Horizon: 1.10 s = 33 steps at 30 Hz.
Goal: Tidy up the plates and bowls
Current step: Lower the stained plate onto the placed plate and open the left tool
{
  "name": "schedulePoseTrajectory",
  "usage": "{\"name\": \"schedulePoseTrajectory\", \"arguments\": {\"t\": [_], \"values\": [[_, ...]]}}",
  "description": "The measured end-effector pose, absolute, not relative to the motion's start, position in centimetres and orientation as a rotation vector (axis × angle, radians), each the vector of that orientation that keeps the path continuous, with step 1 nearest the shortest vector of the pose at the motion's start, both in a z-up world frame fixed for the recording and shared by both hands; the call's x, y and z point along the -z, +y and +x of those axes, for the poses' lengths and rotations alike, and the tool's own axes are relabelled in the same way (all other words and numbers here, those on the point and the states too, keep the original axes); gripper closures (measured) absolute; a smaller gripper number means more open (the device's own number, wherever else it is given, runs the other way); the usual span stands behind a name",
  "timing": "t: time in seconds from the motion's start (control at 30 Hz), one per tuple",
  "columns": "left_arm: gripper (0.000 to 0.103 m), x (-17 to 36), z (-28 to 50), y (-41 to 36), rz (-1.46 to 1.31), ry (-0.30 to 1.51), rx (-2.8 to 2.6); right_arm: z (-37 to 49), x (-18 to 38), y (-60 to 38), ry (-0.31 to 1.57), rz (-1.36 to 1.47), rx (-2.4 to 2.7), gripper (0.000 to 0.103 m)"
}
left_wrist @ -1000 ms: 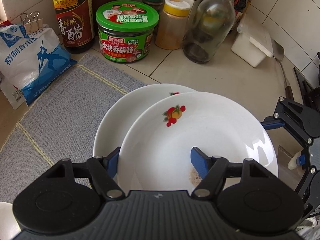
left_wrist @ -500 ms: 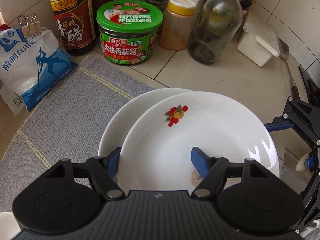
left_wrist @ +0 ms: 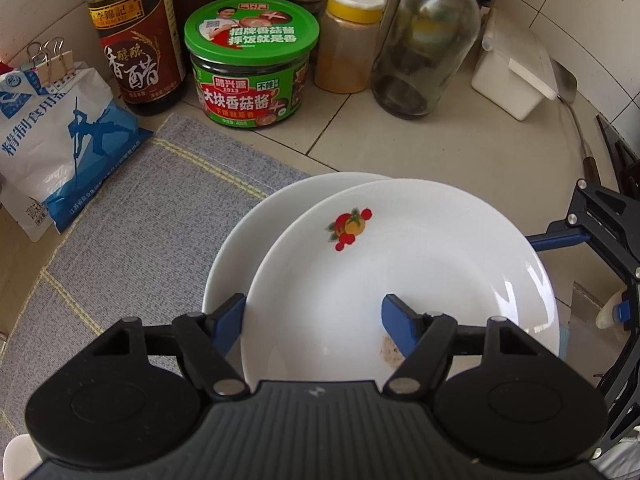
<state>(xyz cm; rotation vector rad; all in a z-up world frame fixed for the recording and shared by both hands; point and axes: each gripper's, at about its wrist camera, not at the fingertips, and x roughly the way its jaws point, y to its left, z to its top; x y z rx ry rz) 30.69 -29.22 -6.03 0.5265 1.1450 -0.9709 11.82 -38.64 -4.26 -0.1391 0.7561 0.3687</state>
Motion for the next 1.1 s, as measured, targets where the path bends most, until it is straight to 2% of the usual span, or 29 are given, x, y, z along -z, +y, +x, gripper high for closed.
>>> {"name": "schedulePoseTrajectory", "arguments": {"t": [0.83, 1.1], "values": [[0.028, 4.7, 30.7, -28.7, 0.534, 1.083, 0.929, 11.3, 4.1, -38.2, 0.738, -0.170, -0.356, 0.000], [0.023, 3.7, 29.9, -28.1, 0.557, 0.976, 0.865, 10.8, 3.8, -38.1, 0.724, -0.162, -0.346, 0.000]]}}
